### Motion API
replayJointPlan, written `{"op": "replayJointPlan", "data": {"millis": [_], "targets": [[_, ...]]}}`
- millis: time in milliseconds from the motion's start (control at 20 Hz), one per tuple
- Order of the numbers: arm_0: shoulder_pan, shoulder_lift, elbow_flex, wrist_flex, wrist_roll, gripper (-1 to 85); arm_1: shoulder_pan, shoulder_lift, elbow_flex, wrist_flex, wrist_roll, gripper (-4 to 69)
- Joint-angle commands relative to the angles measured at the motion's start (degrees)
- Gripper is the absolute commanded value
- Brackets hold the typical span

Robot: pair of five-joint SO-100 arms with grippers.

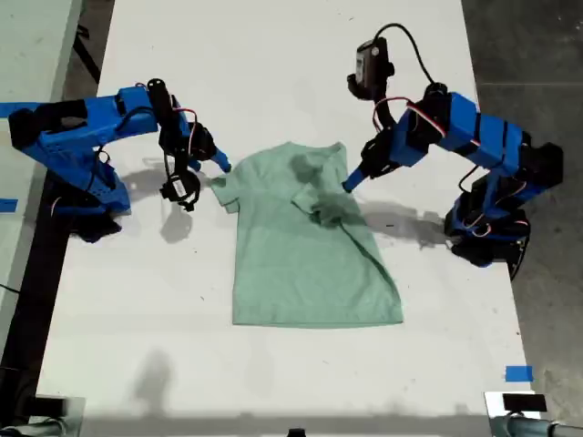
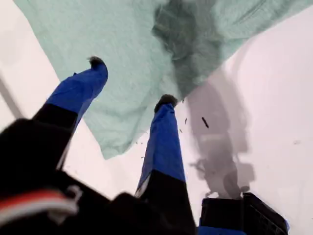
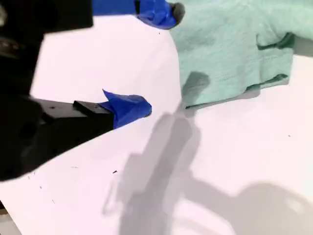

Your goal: Fold tshirt

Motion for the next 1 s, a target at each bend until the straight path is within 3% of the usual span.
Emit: {"op": "replayJointPlan", "data": {"millis": [0,400,450,550,650,950], "targets": [[-1.8,-5.7,-0.4,-4.6,1.2,25.8,0.1,5.6,0.8,0.2,0.9,24.3],[-2.0,-20.9,-2.9,-10.6,2.5,26.0,0.0,7.7,2.5,0.0,1.2,24.6],[-1.9,-22.8,-3.8,-10.9,2.7,22.5,0.0,8.0,2.8,0.0,1.2,24.7],[-1.8,-25.5,-5.2,-10.9,2.6,7.6,0.2,9.0,4.0,-0.1,1.5,24.8],[-2.1,-23.3,-4.0,-10.9,1.3,0.1,0.4,10.1,5.3,-0.4,1.8,24.8],[-9.2,-10.1,0.7,-5.4,4.1,0.1,0.4,11.8,7.9,-0.7,2.5,25.0]]}}
